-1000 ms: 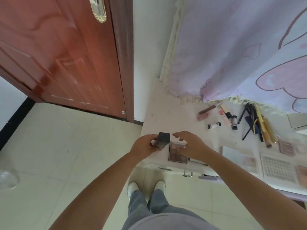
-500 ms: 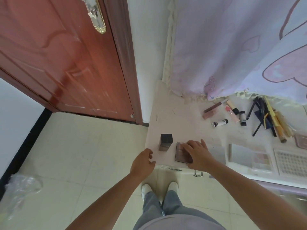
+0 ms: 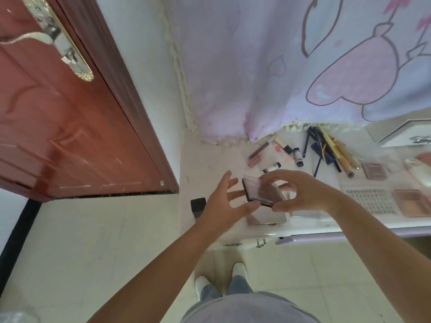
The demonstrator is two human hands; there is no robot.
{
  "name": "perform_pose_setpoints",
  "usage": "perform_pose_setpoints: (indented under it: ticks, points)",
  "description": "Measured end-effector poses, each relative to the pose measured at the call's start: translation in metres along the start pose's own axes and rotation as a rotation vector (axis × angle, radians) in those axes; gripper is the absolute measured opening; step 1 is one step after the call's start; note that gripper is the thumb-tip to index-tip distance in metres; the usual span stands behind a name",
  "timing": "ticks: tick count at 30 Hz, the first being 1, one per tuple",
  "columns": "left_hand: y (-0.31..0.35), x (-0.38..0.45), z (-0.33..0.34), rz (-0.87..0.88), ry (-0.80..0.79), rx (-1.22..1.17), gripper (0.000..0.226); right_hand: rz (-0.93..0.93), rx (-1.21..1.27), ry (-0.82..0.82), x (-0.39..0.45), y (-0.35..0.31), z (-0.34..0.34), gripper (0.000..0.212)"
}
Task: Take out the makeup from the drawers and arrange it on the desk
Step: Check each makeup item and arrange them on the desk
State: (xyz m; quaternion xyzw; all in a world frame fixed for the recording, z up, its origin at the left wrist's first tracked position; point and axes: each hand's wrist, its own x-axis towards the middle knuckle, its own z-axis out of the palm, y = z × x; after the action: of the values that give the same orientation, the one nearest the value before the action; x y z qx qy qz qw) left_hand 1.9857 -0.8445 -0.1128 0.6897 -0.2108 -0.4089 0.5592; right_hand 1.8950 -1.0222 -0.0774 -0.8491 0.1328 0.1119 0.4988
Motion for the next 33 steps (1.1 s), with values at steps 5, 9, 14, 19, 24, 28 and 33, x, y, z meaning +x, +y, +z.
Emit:
perform_pose_setpoints:
  ticks: [5,9,14,19,24,28,33]
  points:
    - [0.036,0.015,-0.016,0.058,-0.099,0.048,0.071,-0.056,0.054,0.135,-0.003,-0.017,-0.002,0.040]
    - [0.048,0.017,-0.025,0.071,-0.103,0.032,0.061,-0.069,0.142,0.192,0.004,-0.023,-0.002,0.039]
    - [0.048,0.010,-0.027,0.070,-0.147,0.026,0.065,-0.081,0.279,0.142,0.011,-0.023,-0.009,0.028]
    - [0.037,0.009,-0.022,0.072,-0.136,-0.064,0.072,-0.057,0.354,0.102,0.015,-0.012,-0.012,0.037]
    - [-0.002,-0.001,0.002,0.022,-0.132,-0.055,0.059,0.110,0.491,0.175,0.023,0.004,0.002,0.024]
    - [-0.055,-0.016,0.014,-0.166,0.078,-0.068,0.049,0.363,0.485,0.237,0.038,0.023,0.038,0.036]
    - [-0.101,-0.026,0.008,-0.348,0.252,-0.015,0.035,0.471,0.253,0.235,0.059,0.042,0.091,0.041]
